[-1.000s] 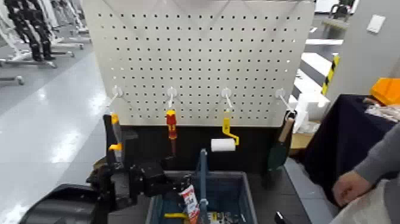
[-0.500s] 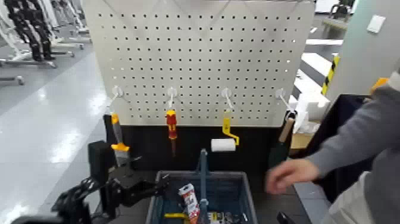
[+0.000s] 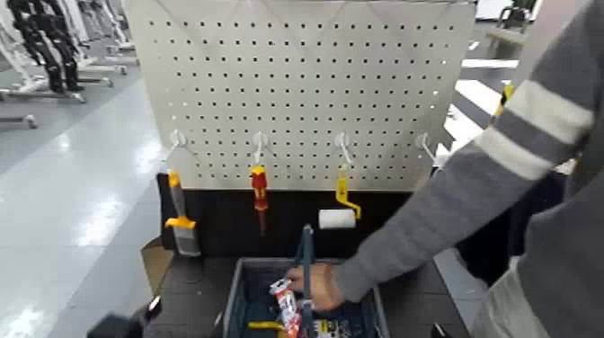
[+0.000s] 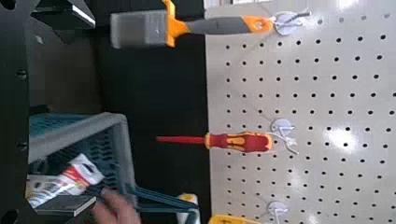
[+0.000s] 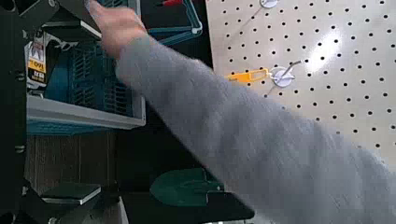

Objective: Put the red glue tube into the crate.

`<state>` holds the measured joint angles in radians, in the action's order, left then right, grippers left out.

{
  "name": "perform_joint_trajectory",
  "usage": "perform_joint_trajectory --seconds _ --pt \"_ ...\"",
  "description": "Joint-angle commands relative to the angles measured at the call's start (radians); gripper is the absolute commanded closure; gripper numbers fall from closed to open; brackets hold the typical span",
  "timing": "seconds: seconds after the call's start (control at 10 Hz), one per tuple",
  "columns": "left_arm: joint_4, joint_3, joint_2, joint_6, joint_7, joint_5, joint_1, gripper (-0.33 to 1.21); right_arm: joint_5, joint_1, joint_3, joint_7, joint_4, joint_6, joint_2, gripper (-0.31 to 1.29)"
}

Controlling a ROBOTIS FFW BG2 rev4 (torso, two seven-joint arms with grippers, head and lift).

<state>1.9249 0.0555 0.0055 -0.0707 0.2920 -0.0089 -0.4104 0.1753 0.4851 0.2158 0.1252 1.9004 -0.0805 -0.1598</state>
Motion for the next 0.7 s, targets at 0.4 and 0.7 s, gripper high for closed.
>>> perform_joint_trajectory --seconds 0.4,0.7 --pt "-0.043 -0.017 -0.088 0.181 -0.126 0.01 -0.099 0.07 -0.066 0.052 -0.01 0.065 0.037 -0.019 0.0 0.14" --pt "-0.043 -0.028 -0.076 0.175 -0.136 0.018 -0.099 0.08 -0.119 0.07 -0.006 0.113 0.055 -0.019 0.011 0.14"
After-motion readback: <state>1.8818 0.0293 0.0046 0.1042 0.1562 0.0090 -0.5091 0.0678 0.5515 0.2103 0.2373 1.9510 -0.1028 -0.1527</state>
